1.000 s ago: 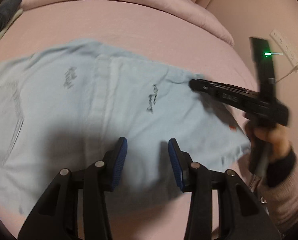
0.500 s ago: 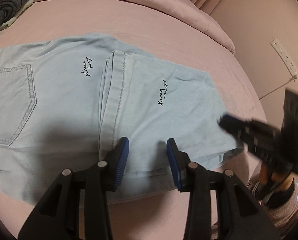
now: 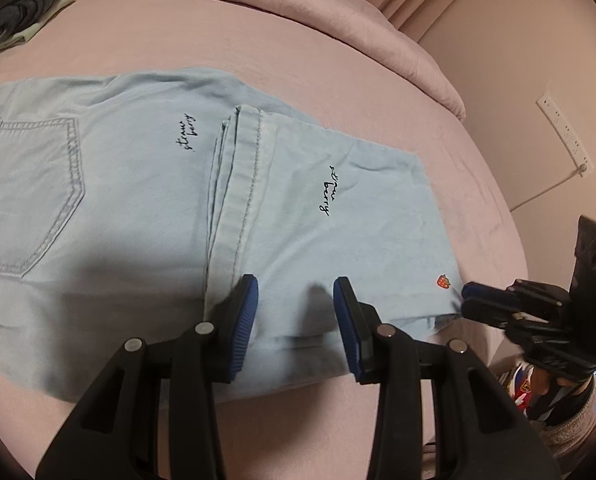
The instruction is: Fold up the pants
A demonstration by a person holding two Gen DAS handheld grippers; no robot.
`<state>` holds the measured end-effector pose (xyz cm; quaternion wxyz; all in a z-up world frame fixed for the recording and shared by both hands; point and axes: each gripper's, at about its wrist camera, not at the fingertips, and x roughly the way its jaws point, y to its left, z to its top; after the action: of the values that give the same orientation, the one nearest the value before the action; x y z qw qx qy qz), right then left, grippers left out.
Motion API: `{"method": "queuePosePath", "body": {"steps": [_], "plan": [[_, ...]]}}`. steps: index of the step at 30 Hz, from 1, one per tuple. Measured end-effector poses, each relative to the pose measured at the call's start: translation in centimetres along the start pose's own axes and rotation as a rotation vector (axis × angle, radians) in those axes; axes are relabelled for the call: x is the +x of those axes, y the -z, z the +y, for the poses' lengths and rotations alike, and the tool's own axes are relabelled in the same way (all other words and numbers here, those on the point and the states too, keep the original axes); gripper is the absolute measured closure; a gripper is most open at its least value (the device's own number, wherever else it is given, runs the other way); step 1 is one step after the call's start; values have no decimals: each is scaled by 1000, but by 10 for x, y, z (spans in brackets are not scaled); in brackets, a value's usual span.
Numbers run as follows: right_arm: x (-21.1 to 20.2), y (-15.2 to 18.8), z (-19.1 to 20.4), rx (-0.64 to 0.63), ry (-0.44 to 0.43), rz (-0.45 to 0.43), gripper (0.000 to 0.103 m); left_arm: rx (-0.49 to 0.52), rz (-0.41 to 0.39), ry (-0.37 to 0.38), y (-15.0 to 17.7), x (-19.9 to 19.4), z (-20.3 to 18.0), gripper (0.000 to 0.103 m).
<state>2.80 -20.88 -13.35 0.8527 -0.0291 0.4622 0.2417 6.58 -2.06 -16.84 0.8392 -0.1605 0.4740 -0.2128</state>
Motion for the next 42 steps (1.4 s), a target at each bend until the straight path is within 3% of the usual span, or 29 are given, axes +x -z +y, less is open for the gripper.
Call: {"method": "queuePosePath", "body": {"steps": [2, 10, 12, 15, 23, 30, 34, 38, 42], "plan": [[-3, -9, 8, -4, -69, -44, 87, -18, -9, 18, 2, -3, 4, 64], [57, -79, 51, -26, -140, -74, 86, -44, -29, 57, 7, -11, 8, 64], [74, -94, 59, -47, -109, -60, 86, -52, -30, 68, 8, -12, 10, 64], [110, -109, 68, -91, 3, 13, 87, -63, -29, 87, 8, -14, 13, 64], [145, -135, 93, -135, -43, 52, 87, -82, -25, 102, 6, -18, 17, 64], [109, -127, 76, -64, -127, -15, 87, -69, -24, 88, 6, -18, 12, 64], [89, -110, 83, -109, -128, -25, 87, -66, -25, 76, 4, -17, 8, 64], [116, -93, 85, -134, -74, 76, 87, -51, -19, 46, 1, -15, 3, 64], [118, -94, 79, -76, -107, 63, 87, -13, -44, 3, 0, -21, -8, 59]]}}
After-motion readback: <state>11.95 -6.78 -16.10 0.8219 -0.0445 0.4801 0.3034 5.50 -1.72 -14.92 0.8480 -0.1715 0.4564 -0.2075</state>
